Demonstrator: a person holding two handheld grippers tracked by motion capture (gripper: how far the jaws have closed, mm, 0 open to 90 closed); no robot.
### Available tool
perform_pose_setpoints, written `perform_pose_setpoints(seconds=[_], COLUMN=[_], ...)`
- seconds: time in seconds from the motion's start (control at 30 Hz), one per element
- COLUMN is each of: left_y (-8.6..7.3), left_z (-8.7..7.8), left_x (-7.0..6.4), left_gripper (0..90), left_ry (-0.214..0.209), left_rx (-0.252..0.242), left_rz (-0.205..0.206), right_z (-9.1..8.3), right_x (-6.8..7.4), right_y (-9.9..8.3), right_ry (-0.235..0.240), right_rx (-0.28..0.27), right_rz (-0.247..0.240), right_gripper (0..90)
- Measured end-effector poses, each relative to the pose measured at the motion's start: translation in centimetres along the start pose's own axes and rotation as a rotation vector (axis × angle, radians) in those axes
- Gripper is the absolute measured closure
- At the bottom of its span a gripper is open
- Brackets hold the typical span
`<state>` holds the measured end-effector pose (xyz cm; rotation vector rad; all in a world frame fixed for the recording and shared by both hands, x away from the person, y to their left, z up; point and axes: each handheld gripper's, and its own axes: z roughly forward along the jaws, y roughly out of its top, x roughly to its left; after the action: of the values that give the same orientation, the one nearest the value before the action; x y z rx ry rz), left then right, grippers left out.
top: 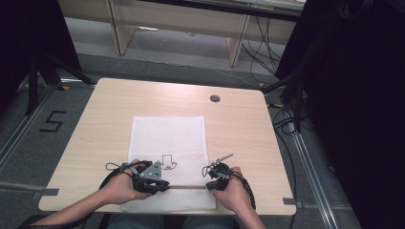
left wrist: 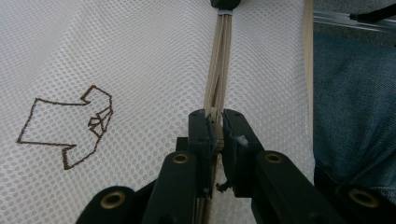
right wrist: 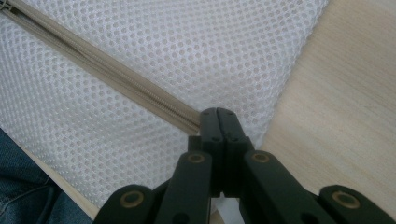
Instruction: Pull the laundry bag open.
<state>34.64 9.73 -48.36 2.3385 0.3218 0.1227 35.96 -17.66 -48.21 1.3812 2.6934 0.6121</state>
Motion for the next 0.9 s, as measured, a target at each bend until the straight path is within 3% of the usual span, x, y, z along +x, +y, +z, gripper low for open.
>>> perform_pose_setpoints(seconds=[0.1,0.13,0.43,0.5,0.9], left_y=[-0.05,-0.07,-0.36,-0.40,-0.69], left_z=[-0.05,-0.06,-0.32,-0.39,-0.76], left_x=[0.03,0.00,0.04,0.11,0.30], left_gripper=[81.9,82.0,81.9,82.0,81.9], left_ry=[0.005,-0.003,-0.005,0.003,0.003], left_rx=[0.005,0.000,0.002,0.010,-0.008], left_rz=[0.012,-0.003,-0.004,0.010,-0.011], right_z=[0.00,0.05,0.00,0.00,0.00], right_x=[-0.02,-0.02,-0.01,-0.01,0.00], right_y=[0.00,-0.01,-0.01,0.00,-0.04], right_ry=[0.000,0.002,0.001,0.000,-0.001], right_rx=[0.000,-0.005,-0.001,0.000,-0.001], right_rz=[-0.001,-0.001,0.002,0.002,0.007], right_gripper=[90.0,90.0,90.0,90.0,90.0])
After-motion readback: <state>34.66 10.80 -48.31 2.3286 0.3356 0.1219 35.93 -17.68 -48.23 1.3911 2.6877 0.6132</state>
